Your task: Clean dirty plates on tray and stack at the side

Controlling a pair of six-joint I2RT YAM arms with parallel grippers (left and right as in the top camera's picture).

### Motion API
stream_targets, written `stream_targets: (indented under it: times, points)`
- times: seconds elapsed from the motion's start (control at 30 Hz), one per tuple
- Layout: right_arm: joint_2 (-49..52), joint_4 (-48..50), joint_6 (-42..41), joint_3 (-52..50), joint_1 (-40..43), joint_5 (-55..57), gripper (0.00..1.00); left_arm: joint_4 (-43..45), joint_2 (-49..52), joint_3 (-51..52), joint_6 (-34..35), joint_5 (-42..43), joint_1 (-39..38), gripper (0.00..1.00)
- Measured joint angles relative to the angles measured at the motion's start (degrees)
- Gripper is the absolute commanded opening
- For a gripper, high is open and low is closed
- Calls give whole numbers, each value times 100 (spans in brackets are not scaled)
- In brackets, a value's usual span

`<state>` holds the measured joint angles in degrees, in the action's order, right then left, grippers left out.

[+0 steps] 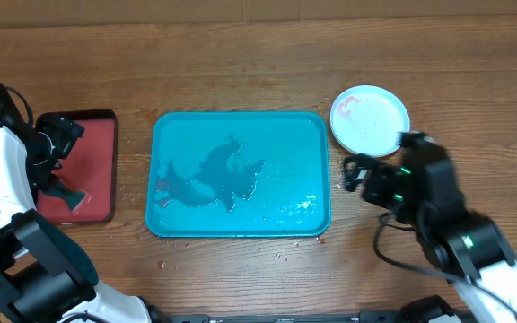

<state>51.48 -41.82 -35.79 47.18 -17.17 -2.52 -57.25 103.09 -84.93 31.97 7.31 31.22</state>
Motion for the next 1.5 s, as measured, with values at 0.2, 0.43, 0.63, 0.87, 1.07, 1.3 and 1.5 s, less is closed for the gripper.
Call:
stream_targets:
  times: [0.2, 0.43, 0.63, 0.87, 1.07, 1.3, 1.5]
  points:
    - [-1871, 1438, 389, -1700, 1139, -411, 100, -2, 0, 0, 0, 2, 0, 100]
    - [-3331, 2284, 496, -2813, 1458, -439, 100, 2, 0, 0, 0, 2, 0, 100]
    - [-4242, 2699, 522, -3499, 1473, -205, 100, 0, 0, 0, 0, 2, 0, 100]
    - [-5069, 3392, 546, -4280, 1484, -55, 100, 0, 0, 0, 0, 2, 0, 100]
    - [-5075, 3799, 643, -4610, 1484, 142, 100, 0, 0, 0, 0, 2, 0, 100]
    - [-5075, 3665, 1582, -4612, 1484, 192, 100, 0, 0, 0, 0, 2, 0, 100]
    - [-5075, 3668, 2166, -4612, 1484, 192, 100, 0, 0, 0, 0, 2, 0, 99]
